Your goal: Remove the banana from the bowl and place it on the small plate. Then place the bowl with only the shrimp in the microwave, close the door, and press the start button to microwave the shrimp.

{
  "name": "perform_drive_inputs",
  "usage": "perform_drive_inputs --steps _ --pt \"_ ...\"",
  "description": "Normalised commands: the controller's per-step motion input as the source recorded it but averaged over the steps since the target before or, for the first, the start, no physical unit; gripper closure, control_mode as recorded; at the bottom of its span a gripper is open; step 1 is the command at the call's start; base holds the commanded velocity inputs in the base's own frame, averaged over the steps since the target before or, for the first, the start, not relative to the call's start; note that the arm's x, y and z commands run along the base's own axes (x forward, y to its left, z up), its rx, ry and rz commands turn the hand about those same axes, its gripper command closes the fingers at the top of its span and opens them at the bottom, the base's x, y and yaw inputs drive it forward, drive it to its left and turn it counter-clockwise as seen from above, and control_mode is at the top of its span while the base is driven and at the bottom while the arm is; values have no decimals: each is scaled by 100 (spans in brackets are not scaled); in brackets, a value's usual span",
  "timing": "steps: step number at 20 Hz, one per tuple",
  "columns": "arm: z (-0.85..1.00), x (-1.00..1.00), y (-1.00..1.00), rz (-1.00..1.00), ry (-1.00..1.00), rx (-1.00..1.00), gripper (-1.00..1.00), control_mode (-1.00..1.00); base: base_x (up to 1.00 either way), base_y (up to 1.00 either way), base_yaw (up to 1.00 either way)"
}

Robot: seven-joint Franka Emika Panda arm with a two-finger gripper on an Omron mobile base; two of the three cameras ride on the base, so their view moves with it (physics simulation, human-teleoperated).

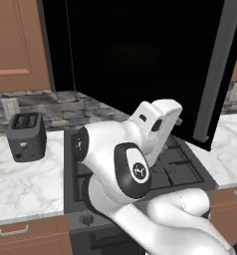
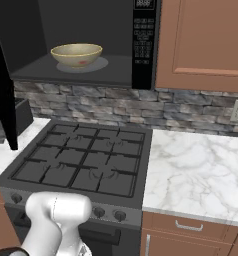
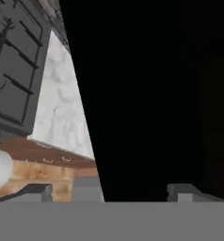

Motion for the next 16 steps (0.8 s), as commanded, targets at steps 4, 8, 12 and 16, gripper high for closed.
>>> perform_drive_inputs --steps 4,8,12,16 --pt "27 1 -92 0 0 15 -100 -100 0 0 0" --pt "40 10 -66 4 0 13 -100 -100 0 0 0" --pt "47 19 -43 7 0 10 -100 -100 0 0 0" --pt "33 44 -23 12 0 11 -100 -100 0 0 0"
